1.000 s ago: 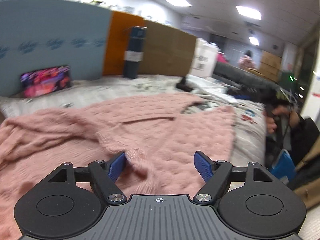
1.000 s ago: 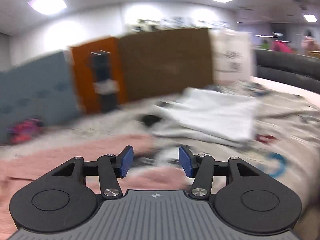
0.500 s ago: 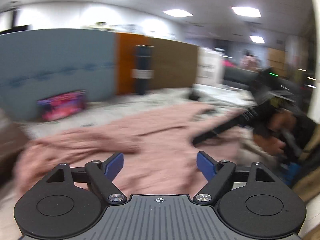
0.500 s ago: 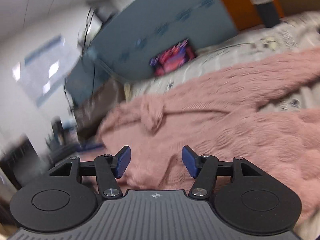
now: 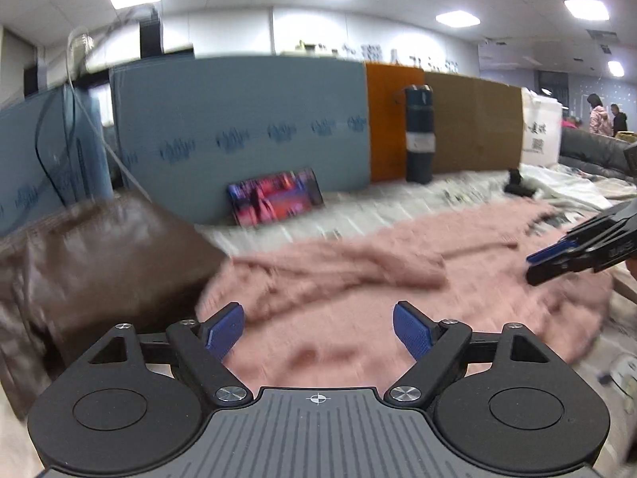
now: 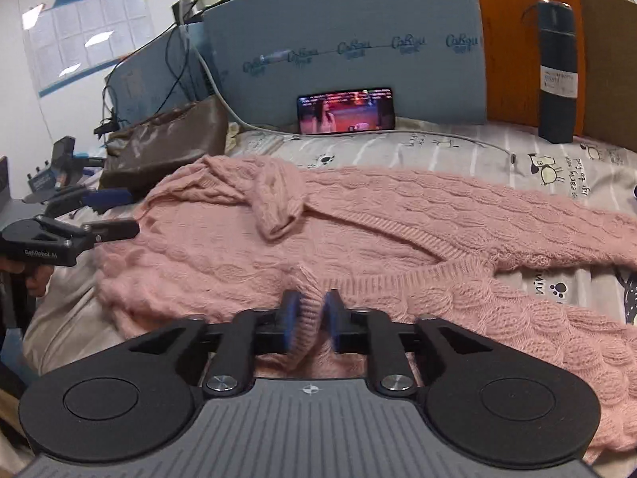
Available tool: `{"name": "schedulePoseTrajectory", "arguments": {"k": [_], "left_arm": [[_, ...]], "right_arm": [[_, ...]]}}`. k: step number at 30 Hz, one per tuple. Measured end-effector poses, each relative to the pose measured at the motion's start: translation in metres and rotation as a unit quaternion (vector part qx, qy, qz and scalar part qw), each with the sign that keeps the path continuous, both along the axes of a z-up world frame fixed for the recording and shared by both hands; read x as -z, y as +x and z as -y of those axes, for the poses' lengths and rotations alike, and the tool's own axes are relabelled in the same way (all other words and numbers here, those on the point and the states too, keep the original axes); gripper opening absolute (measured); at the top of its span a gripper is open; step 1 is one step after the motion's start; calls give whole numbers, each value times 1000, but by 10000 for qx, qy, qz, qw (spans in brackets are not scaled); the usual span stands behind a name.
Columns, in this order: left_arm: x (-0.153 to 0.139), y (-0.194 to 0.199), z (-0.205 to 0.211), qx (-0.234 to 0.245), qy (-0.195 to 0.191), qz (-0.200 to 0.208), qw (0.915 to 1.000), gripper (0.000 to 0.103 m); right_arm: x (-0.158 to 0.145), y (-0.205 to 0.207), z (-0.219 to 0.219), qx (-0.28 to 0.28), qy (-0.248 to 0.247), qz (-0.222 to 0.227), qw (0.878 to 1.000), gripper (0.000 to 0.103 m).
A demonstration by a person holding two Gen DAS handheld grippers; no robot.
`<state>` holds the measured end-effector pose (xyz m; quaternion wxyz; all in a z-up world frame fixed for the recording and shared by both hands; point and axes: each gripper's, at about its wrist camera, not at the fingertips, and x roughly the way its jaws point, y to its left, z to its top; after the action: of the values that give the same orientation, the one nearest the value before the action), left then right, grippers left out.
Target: Fold clothes
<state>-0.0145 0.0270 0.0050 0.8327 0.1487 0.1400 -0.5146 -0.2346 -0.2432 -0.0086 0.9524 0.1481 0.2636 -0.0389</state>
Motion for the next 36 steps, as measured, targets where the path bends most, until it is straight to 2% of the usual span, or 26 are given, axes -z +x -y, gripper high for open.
{"name": "schedulePoseTrajectory", "arguments": {"k": [2,4,5,9,12,13,15,19,22,27,29,33,36], "left_arm": [[-7,5,13,-136,-73,362,9992,85],[-14,9,29,-350,-127,797,9961,85],[-17,14,37,-405,-169,891,9951,85],[-22,34,67,-543,-228,917,9940,85],[-15,44,78,-565,-169,780,9952,85],[-11,46,80,-573,-111,762,9954,85],[-3,49,83,-589,8,721,9957,85],[14,59,95,-680,393,669,9947,85],[25,60,103,-770,723,801,9912,85],[32,57,107,-803,961,985,9872,85],[33,57,106,-776,977,1001,9871,85],[32,59,106,-733,913,976,9883,85],[27,59,98,-729,615,965,9908,85]], "right_arm": [[-9,7,11,49,315,318,9990,45],[-13,28,20,156,620,378,9972,43],[-11,40,22,149,752,298,9966,42],[-1,89,26,86,1199,-70,9927,37],[12,111,22,-189,1389,-304,9897,21],[12,113,20,-264,1285,-336,9908,9],[7,112,17,-348,969,-280,9943,9],[-26,107,19,-157,53,167,9997,9],[-30,116,28,-114,-39,67,9999,9],[-12,128,29,34,-348,-307,9989,17],[-6,132,29,93,-471,-456,9978,36],[8,142,30,211,-717,-754,9943,43],[6,136,28,237,-866,-571,9943,47]]}}
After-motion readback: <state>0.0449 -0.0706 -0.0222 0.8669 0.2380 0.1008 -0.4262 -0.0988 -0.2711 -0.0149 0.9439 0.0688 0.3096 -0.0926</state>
